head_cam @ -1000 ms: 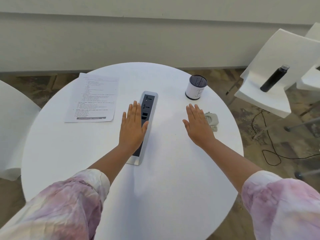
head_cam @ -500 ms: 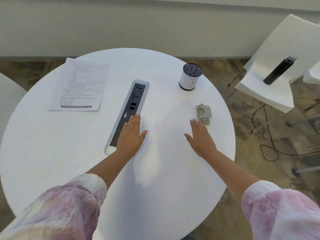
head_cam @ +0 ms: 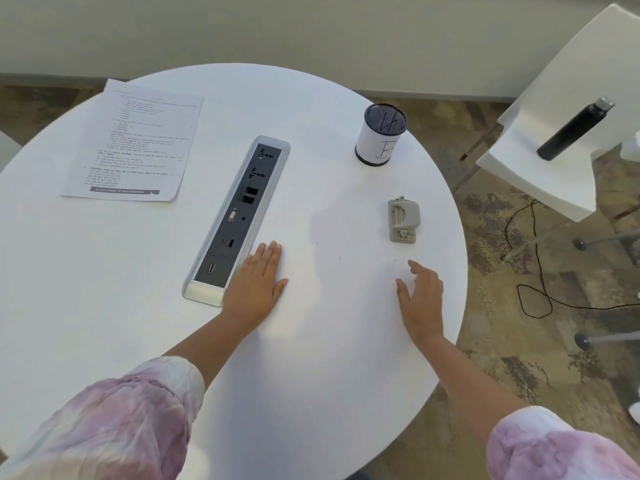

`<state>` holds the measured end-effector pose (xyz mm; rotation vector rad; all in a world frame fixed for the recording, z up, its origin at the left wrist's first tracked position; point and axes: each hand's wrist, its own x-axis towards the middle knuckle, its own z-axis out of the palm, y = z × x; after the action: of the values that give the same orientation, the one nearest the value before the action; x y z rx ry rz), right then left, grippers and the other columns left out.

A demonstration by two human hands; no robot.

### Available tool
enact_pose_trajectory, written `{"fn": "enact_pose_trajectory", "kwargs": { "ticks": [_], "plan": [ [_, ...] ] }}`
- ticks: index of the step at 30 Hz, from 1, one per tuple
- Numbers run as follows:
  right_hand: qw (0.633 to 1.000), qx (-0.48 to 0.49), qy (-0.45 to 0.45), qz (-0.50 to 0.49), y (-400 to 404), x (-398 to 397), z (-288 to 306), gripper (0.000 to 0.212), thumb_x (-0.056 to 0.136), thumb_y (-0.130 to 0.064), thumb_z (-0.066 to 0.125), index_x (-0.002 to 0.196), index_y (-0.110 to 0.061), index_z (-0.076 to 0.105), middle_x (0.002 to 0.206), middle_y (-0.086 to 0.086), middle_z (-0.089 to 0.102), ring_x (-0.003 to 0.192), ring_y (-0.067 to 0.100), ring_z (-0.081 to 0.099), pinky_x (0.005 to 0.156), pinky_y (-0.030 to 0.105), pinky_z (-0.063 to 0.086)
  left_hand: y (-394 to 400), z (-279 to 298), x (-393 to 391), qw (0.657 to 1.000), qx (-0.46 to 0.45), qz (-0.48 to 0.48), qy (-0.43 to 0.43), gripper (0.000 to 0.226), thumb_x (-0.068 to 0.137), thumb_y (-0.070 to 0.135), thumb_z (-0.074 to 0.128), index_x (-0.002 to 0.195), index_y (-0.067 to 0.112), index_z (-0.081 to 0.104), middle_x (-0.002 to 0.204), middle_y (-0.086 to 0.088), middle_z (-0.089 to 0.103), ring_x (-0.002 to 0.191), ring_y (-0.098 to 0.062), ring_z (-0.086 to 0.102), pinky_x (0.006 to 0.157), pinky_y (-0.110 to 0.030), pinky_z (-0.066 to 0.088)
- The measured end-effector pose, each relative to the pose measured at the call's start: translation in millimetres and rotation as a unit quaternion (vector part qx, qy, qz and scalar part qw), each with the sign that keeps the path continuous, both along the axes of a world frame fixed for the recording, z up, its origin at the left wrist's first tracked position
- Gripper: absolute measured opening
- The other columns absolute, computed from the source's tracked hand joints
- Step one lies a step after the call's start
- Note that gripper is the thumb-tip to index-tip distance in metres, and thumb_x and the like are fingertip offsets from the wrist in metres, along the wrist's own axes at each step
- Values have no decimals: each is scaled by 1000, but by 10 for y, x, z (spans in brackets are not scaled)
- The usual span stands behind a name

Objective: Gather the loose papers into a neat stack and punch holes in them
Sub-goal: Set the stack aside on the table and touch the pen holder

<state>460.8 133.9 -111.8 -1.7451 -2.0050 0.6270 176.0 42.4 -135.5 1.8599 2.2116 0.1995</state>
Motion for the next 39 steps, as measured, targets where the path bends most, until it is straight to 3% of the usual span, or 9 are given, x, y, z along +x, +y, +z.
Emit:
{"fn": "enact_pose_trajectory", "kwargs": {
  "ticks": [3,10,13,19,22,31,36,39],
  "plan": [
    [999,-14,13,-43,44,1,-39,38,91,-21,51,127,-11,43,115,10,49,106,25,45,93,40,44,-4,-27,12,1000,4,2,5,70,94,48,3,140,3,30,146,-11,38,135,-28,33,112,-34,18],
    [998,10,12,-61,111,-142,-97,32,90,-21,54,120,-8,52,110,13,51,102,25,50,93,42,43,-17,-54,27,999,19,1,27,60,96,42,10,139,6,32,145,-11,40,135,-26,34,112,-33,12],
    [998,5,23,-63,179,-203,-97,31,90,-22,54,118,-10,51,107,11,52,99,24,50,91,44,45,18,-35,-30,998,21,-20,54,61,96,43,9,140,7,31,146,-10,38,137,-23,26,113,-36,8],
    [997,-2,42,-65,284,-273,-74,24,90,-17,54,112,-7,54,104,12,53,96,23,50,88,42,46,222,-2,-359,996,10,44,71,70,93,53,5,143,9,22,150,-7,29,139,-25,23,111,-40,5],
    [997,-10,46,-67,305,-286,-77,22,90,-16,54,109,-6,56,105,13,54,95,22,50,87,39,46,317,-22,-465,997,7,30,66,76,89,60,-2,145,12,14,153,-3,22,141,-23,14,113,-41,4],
    [993,3,59,-102,309,-327,-92,14,90,-14,54,99,-5,61,98,10,54,85,17,48,78,29,41,378,-28,-498,997,20,24,66,72,91,58,4,146,14,16,153,-2,22,141,-22,15,113,-38,1],
    [992,12,37,-117,318,-372,-104,12,90,-12,53,94,-5,62,90,7,53,83,22,51,79,38,46,377,-27,-502,997,17,23,69,68,92,55,9,145,14,21,152,-3,26,140,-22,19,112,-37,2],
    [996,7,4,-94,337,-350,-95,11,90,-11,52,93,-6,62,85,2,48,81,22,49,76,36,44,369,-26,-503,997,24,24,67,67,93,54,10,144,14,22,151,-3,28,139,-22,20,112,-37,4]
  ]
}}
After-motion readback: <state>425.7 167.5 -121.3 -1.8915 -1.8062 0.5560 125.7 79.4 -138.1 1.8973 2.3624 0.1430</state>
